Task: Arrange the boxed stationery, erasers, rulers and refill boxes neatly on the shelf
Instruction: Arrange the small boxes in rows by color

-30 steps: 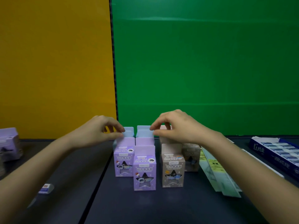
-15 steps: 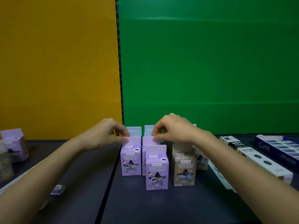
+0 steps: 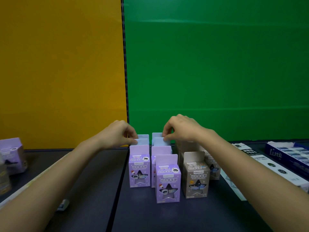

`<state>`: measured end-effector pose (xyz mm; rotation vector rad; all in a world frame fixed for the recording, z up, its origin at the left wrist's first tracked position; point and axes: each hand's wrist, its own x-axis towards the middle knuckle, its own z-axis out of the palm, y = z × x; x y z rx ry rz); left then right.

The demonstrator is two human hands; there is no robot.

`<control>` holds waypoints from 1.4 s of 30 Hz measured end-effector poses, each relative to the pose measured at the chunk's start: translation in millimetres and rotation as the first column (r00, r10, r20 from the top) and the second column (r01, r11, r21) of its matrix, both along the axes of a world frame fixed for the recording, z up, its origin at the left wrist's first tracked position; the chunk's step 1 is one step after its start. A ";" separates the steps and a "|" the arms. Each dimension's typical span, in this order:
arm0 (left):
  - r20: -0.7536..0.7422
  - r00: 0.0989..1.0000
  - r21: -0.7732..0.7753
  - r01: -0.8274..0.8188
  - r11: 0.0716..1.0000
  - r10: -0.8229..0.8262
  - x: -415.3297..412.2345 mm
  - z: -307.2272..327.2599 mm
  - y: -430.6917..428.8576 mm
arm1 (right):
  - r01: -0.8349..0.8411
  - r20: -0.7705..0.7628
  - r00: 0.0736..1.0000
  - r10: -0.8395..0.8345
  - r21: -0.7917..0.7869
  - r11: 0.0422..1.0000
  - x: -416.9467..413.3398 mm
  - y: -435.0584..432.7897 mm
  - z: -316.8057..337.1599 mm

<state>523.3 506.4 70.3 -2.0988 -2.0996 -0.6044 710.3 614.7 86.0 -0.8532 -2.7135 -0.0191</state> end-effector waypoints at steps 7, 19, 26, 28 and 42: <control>0.045 0.999 0.005 0.025 1.000 -0.025 -3.1 -1.7 3.2 | -0.036 -0.014 0.999 0.036 -0.041 0.999 -8.3 -0.4 -0.2; 0.091 0.995 -0.011 -0.035 0.999 0.036 -18.5 0.9 19.9 | 0.069 0.054 0.996 -0.069 0.012 0.998 -18.8 23.0 -1.6; 0.125 0.992 -0.043 -0.027 0.999 0.032 -22.3 -2.1 31.5 | 0.028 0.019 0.999 -0.028 0.005 1.000 -25.5 25.3 -2.4; 0.125 0.991 -0.039 -0.037 0.999 0.042 -24.9 -2.6 32.7 | 0.020 0.014 1.000 -0.020 0.005 1.000 -27.2 25.7 -2.5; 0.083 0.996 0.043 -0.043 0.998 0.039 -19.8 1.3 24.2 | 0.009 -0.018 1.000 -0.009 -0.003 1.000 -14.5 23.9 3.9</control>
